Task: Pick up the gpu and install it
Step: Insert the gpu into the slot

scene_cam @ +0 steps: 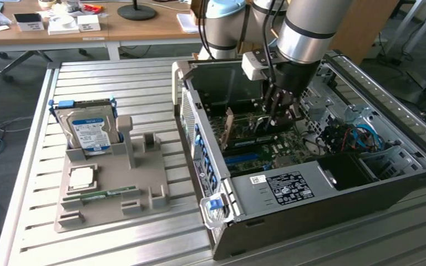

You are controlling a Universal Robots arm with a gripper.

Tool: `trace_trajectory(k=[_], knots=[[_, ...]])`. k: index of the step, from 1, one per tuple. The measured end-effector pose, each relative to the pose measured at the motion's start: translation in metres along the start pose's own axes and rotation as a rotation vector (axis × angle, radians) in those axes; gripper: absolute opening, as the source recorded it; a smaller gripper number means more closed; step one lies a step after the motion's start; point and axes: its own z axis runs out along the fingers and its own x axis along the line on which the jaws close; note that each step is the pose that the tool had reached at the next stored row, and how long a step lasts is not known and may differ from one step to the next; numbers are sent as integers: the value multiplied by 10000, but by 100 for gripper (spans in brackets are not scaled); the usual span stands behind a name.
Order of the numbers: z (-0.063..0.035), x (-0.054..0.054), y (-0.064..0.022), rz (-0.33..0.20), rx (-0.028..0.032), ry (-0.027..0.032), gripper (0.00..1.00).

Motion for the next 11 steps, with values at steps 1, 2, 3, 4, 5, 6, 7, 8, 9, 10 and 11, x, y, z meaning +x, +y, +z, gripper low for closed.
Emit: trace_trajectory(k=[1, 2, 3, 4, 5, 6, 7, 8, 9, 10, 11], knots=[[0, 0, 0, 0, 0, 0, 27], [0, 0, 0, 0, 0, 0, 27], [0, 0, 0, 0, 0, -1, 27], [0, 0, 0, 0, 0, 0, 27], [0, 0, 1, 1, -1, 1, 27], [0, 0, 1, 1, 0, 0, 27], [0, 0, 1, 1, 0, 0, 27], [0, 0, 1, 1, 0, 0, 27], [0, 0, 1, 1, 0, 0, 27], [0, 0, 4, 2, 1, -1, 27], [0, 0, 12, 2, 1, -1, 27]])
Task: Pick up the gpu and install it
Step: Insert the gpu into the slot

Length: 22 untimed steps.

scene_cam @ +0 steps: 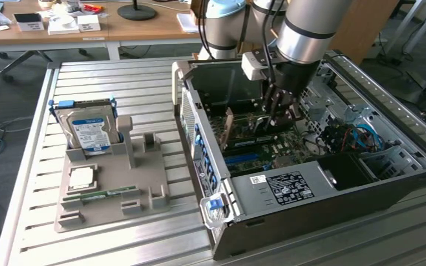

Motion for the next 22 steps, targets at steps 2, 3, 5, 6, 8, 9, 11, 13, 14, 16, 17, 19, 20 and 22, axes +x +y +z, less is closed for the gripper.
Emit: trace_trajectory(k=[2, 3, 5, 6, 8, 9, 11, 13, 14, 16, 17, 19, 20, 22], knots=[[-1, 0, 19, -1, 1, 1, 27], [-1, 0, 20, -1, 1, 1, 27], [-1, 0, 20, -2, 1, 1, 27], [0, 0, 19, -2, 1, 1, 27], [-1, 0, 20, -2, 0, 1, 27], [-1, 0, 20, -2, 1, 0, 27], [0, 0, 20, -2, 1, 0, 27], [1, 0, 34, -2, 1, 0, 27], [1, -1, 42, -1, 1, 0, 27], [1, -1, 46, -3, 0, 1, 27], [1, -1, 49, -2, 1, 0, 27], [2, 0, 52, -2, 0, 2, 27], [5, 1, 53, -2, 1, 1, 27], [21, 5, 55, -2, 0, 0, 27]])
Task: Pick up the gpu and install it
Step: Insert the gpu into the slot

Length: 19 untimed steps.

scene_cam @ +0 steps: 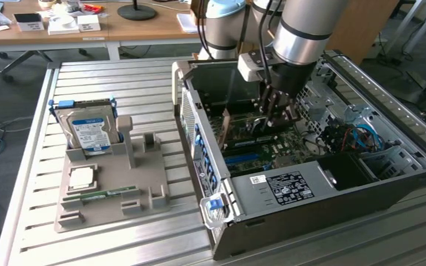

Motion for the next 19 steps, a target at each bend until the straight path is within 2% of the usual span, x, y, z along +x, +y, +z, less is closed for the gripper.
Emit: trace_trajectory(k=[15, 19], knots=[[229, 30, 48, 1, 0, 1, 27], [256, 57, 52, 0, 0, 0, 27]])
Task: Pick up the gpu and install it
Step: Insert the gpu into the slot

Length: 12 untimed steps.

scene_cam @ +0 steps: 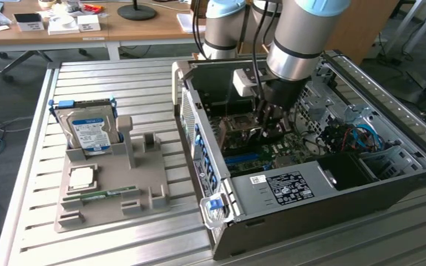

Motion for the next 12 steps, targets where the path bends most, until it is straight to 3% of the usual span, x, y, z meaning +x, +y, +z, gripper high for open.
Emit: trace_trajectory(k=[12], knots=[[35, 15, 30, 0, 0, 0, 27]])
